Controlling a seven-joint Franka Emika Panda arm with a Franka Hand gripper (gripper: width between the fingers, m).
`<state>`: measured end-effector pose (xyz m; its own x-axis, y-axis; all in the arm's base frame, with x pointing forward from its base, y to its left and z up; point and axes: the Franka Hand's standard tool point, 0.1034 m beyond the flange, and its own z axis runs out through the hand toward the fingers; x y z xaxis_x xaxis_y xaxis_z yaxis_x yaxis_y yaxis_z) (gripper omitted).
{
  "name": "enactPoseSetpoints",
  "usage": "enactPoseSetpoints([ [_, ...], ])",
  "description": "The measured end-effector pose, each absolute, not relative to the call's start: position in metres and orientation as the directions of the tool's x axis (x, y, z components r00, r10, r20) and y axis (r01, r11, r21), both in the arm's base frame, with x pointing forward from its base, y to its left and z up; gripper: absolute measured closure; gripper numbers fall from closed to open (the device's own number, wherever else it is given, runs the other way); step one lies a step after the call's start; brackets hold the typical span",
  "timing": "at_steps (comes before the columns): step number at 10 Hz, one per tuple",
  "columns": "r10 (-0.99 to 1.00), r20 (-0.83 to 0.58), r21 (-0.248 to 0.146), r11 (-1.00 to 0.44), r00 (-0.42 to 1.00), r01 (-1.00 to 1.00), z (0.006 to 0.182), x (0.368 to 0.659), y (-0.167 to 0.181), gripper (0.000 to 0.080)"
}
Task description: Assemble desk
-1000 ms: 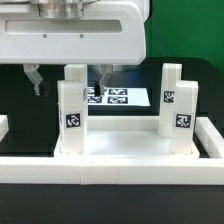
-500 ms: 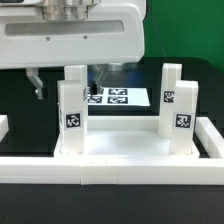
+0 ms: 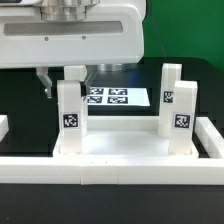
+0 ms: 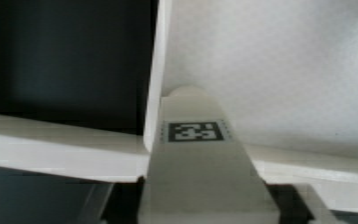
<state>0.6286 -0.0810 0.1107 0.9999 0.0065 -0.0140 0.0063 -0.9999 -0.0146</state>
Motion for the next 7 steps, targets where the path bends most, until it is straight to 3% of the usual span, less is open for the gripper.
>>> enactPoseSetpoints([
  [3,-0.313,-0.037,-0.023,-0.949,0.949,-0.314,0.110,0.623,-0.081,0.0514],
  [7,-0.541,-0.098,-0.003,-0.839,0.835,-0.544,0.111,0.609,-0.074,0.0494],
])
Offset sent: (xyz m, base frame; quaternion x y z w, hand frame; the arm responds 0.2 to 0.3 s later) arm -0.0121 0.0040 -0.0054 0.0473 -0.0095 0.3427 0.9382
